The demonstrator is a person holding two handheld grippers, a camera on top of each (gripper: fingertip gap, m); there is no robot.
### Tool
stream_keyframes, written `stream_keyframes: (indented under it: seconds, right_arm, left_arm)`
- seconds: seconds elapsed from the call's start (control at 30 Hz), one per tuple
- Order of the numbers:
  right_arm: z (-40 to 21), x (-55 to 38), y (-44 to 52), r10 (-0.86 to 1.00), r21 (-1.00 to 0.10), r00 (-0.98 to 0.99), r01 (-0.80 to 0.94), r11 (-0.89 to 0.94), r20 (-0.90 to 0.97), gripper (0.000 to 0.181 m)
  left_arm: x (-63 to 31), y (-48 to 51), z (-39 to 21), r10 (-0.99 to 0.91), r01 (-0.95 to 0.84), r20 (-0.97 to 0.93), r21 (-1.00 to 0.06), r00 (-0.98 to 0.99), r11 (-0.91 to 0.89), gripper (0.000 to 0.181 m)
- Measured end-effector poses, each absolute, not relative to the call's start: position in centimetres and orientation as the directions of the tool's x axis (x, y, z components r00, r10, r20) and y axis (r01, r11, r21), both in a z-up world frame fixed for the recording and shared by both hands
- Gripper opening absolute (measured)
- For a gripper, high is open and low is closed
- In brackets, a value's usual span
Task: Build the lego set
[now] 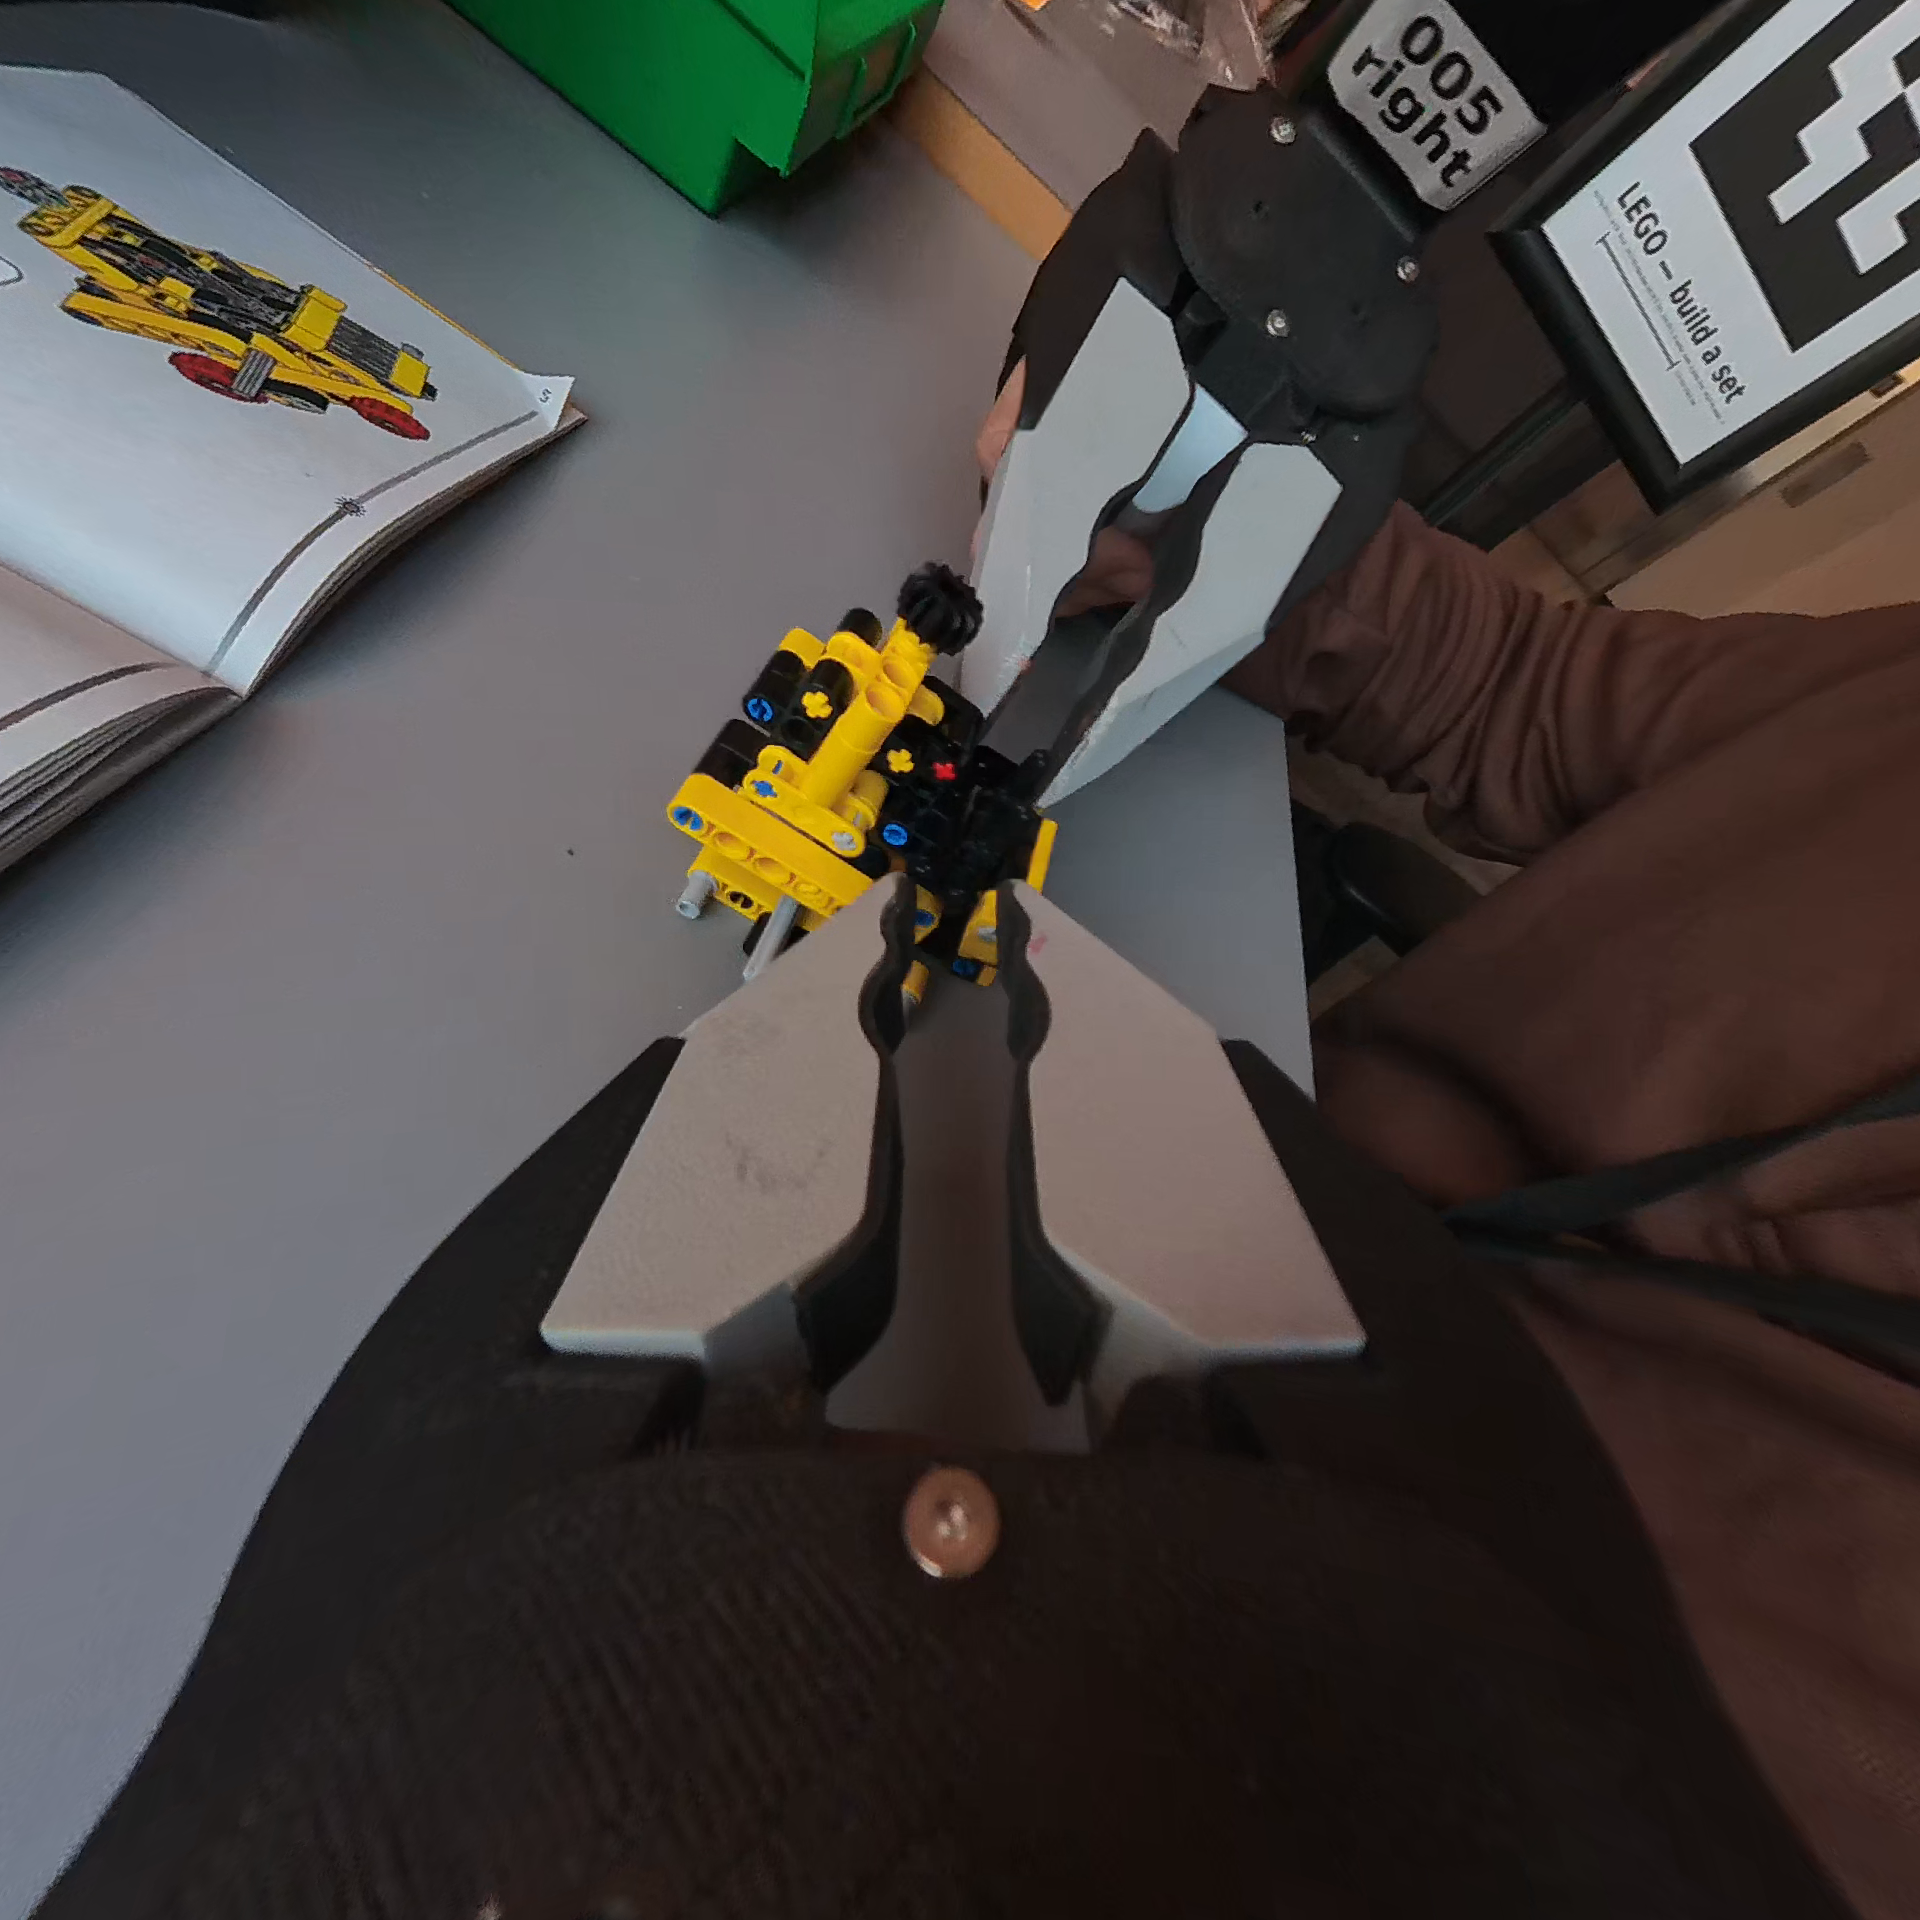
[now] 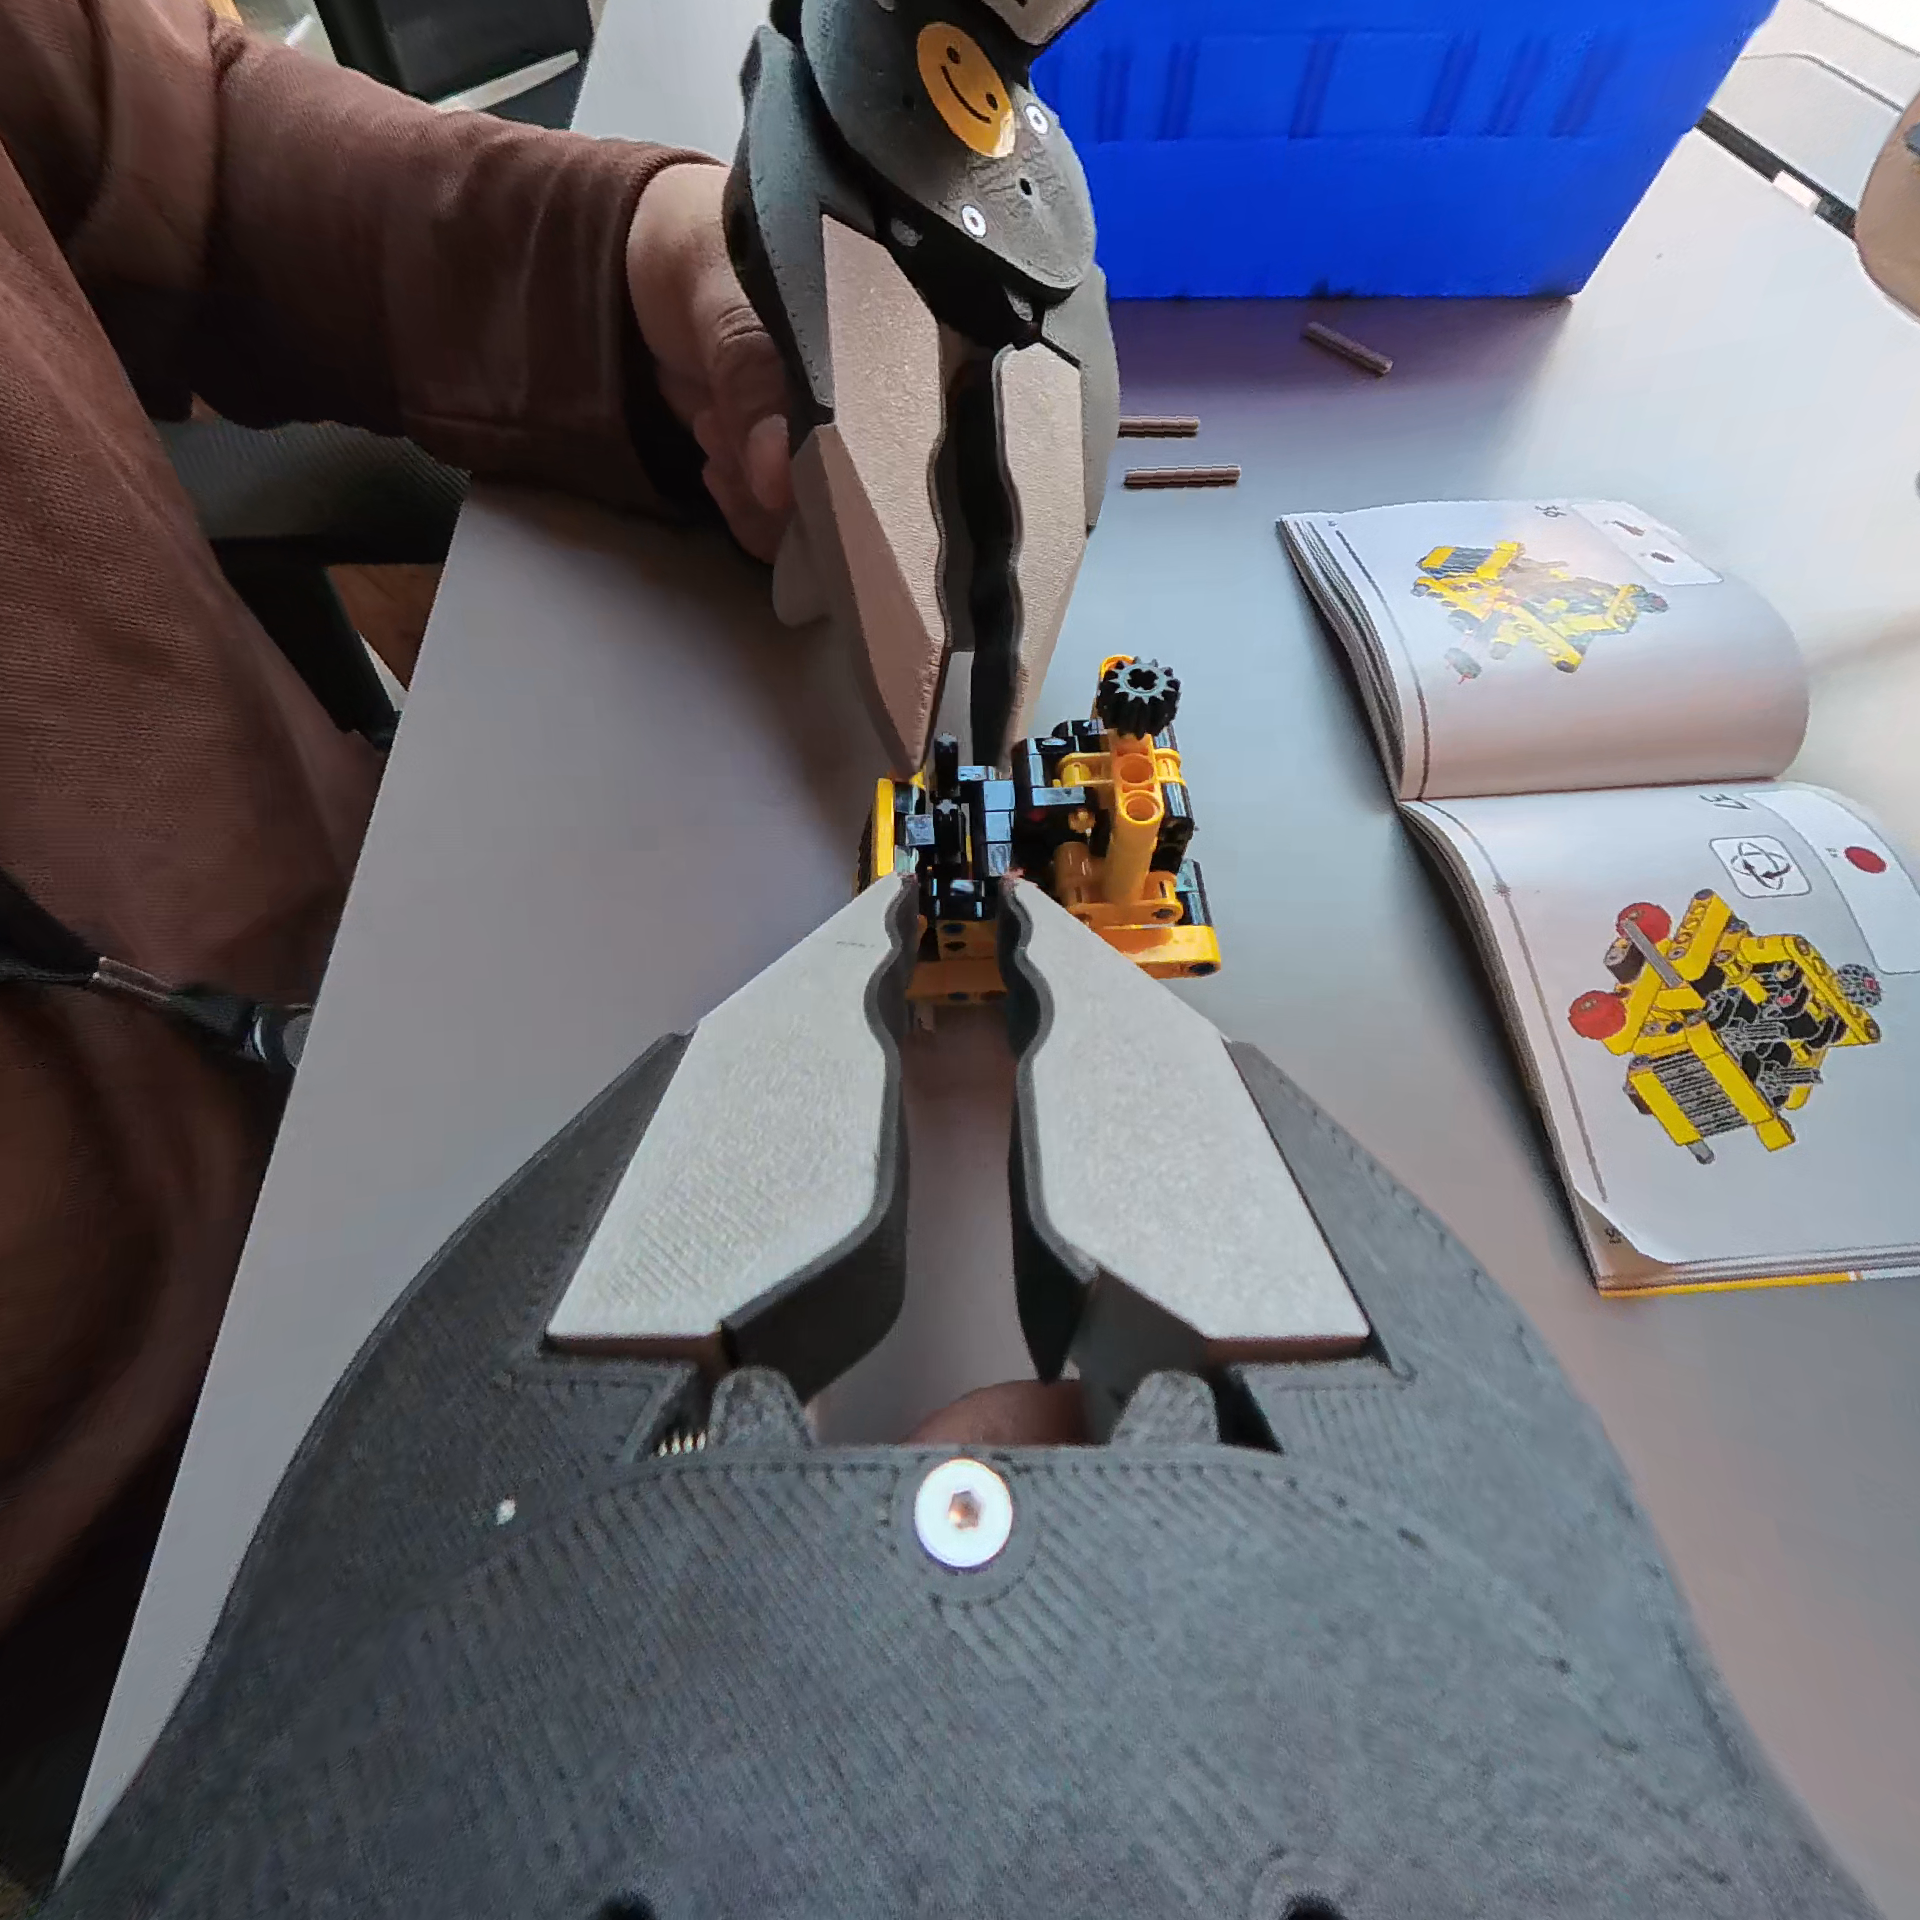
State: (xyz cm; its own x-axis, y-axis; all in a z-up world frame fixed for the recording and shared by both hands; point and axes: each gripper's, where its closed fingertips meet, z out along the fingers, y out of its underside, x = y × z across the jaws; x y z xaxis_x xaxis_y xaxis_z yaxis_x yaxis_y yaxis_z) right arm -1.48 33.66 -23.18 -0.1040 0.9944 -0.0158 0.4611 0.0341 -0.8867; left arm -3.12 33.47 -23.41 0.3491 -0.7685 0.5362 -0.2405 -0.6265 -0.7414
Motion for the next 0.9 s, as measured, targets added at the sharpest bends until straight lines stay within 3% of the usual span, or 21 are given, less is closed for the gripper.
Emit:
stream_keyframes:
  seconds: [0.13, 0.37, 0.5, 0.67, 0.77, 0.9]
  right_arm:
    - [-23.2, -1.5, 33.6, 0.995, -0.886, -0.101, 0.46, 0.053, 0.008, 0.011]
    - [-22.2, -0.8, 34.5, 0.998, -0.911, -0.04, 0.409, 0.062, 0.05, 0.011]
    - [-20.2, -0.5, 34.7, 0.989, -0.934, -0.015, 0.327, 0.146, 0.149, 0.011]
    - [-16.7, -1.2, 33.3, 0.887, -0.882, 0.078, 0.178, 0.437, 0.455, 0.011]
    - [-17.1, -2.3, 31.8, 0.871, -0.864, 0.063, 0.176, 0.471, 0.488, 0.011]
    - [-18.2, -3.3, 31.4, 0.848, -0.836, 0.057, 0.217, 0.504, 0.526, 0.012]
  left_arm:
    - [-3.2, 33.6, -23.5, -0.767, -0.238, 0.532, -0.742, 0.36, -0.626, 0.009]
    - [-3.4, 32.4, -23.7, -0.807, -0.307, 0.491, -0.753, 0.327, -0.582, 0.021]
    - [-4.5, 33.8, -22.6, -0.833, -0.259, 0.402, -0.818, 0.38, -0.514, 0.017]
    - [-3.6, 32.5, -18.3, -0.801, -0.046, 0.557, -0.814, 0.219, -0.579, 0.009]
    - [-2.7, 31.8, -18.3, -0.797, -0.065, 0.575, -0.802, 0.186, -0.593, 0.003]
    - [-2.1, 30.8, -18.5, -0.735, -0.07, 0.672, -0.732, 0.095, -0.678, 0.018]
